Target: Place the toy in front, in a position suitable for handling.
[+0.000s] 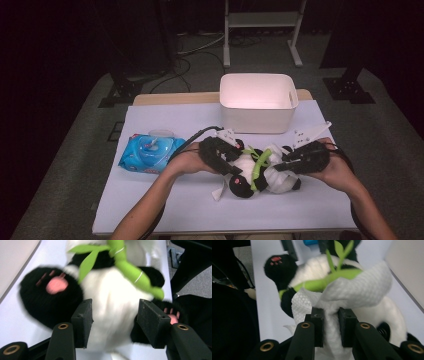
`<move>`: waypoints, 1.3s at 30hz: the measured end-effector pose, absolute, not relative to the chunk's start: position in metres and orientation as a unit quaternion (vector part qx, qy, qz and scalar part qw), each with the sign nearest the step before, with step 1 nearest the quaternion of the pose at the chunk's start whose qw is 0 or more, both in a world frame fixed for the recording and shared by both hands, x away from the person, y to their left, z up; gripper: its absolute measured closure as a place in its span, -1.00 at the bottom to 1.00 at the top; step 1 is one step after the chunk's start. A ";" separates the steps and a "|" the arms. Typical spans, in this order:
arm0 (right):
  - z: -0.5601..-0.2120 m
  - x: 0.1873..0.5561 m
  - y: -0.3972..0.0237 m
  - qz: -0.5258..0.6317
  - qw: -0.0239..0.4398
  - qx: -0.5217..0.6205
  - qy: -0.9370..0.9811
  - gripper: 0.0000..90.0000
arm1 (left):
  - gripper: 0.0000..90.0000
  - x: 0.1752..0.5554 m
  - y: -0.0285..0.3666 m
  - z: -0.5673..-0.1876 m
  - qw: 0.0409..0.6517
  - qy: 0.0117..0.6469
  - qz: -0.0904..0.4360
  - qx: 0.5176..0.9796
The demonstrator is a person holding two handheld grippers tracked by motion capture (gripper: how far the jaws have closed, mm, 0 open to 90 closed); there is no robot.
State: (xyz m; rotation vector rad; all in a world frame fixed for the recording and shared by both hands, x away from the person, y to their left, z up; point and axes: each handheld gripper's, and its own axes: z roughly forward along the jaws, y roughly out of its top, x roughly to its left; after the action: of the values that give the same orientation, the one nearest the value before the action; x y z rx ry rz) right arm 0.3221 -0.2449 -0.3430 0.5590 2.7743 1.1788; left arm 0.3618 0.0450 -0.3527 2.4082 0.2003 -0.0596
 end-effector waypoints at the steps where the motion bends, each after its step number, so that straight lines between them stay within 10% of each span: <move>1: -0.342 0.321 -0.242 0.382 0.039 0.177 0.906 0.70 | 0.05 0.363 0.048 -0.354 0.352 0.081 -0.024 0.932; 39: -0.349 0.337 -0.155 0.354 -0.018 0.091 0.931 0.71 | 0.22 0.368 0.047 -0.374 0.357 0.078 -0.028 0.930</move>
State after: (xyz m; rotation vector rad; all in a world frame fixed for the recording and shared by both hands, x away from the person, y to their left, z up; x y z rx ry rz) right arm 0.3366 -0.1549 -0.3486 0.2886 2.9580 1.1244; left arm 0.3677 0.0470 -0.3736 2.4011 0.2016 -0.0725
